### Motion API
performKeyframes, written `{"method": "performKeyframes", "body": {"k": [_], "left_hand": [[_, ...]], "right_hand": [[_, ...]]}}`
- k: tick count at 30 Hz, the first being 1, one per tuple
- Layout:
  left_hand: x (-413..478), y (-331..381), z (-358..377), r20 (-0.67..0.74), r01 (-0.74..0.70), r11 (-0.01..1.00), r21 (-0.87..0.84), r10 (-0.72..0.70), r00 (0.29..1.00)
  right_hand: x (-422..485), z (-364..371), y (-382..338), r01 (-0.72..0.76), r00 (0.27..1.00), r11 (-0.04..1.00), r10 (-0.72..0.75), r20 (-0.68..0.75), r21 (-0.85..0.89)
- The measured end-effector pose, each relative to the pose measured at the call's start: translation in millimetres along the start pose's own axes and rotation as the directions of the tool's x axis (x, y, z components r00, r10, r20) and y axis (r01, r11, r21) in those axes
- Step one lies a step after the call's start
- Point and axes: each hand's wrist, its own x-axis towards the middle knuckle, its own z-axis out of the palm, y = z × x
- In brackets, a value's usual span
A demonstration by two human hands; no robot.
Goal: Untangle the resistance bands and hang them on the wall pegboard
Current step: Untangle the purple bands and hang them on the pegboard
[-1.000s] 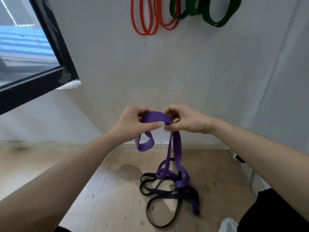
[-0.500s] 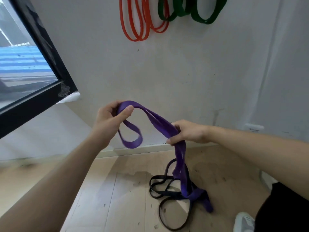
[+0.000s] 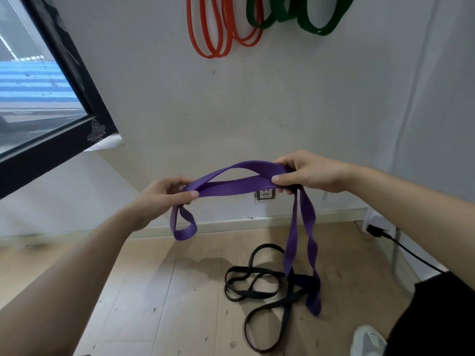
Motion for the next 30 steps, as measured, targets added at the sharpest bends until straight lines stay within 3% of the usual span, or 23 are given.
{"method": "performKeyframes", "body": {"k": [2, 5, 7, 13, 16, 21, 24, 30], "left_hand": [[1, 2, 6, 0.119, 0.029, 0.999, 0.030, -0.033, 0.992], [3, 7, 25, 0.179, 0.032, 0.997, 0.074, -0.045, 0.983], [5, 16, 39, 0.166, 0.009, 0.999, 0.054, -0.017, 0.986], [11, 50, 75, 0.100, -0.107, 0.970, -0.218, 0.131, 0.986], [11, 56, 78, 0.096, -0.105, 0.968, -0.230, 0.130, 0.987], [11, 60, 80, 0.058, -0.113, 0.965, -0.235, 0.130, 0.990], [10, 62, 79, -0.015, -0.138, 0.962, -0.238, 0.138, 0.990], [8, 63, 71, -0.075, -0.164, 0.918, -0.362, 0.147, 0.986]], "right_hand": [[-3, 0, -8, 0.023, 1.000, 1.000, -0.023, -0.008, 0.004], [-6, 0, -18, 0.066, 0.998, 0.998, -0.067, -0.015, -0.009], [-7, 1, -22, 0.079, 0.997, 0.996, -0.080, -0.013, -0.042], [-5, 10, -16, 0.048, 0.998, 0.997, -0.046, 0.037, -0.064], [-3, 8, -8, 0.019, 0.999, 0.999, -0.018, 0.034, -0.042], [2, 9, 1, 0.080, 0.988, 0.959, -0.112, -0.107, -0.271], [4, 11, -1, 0.087, 0.981, 0.975, -0.120, -0.150, -0.206], [6, 30, -6, 0.050, 0.997, 0.999, -0.051, -0.055, -0.019]]}}
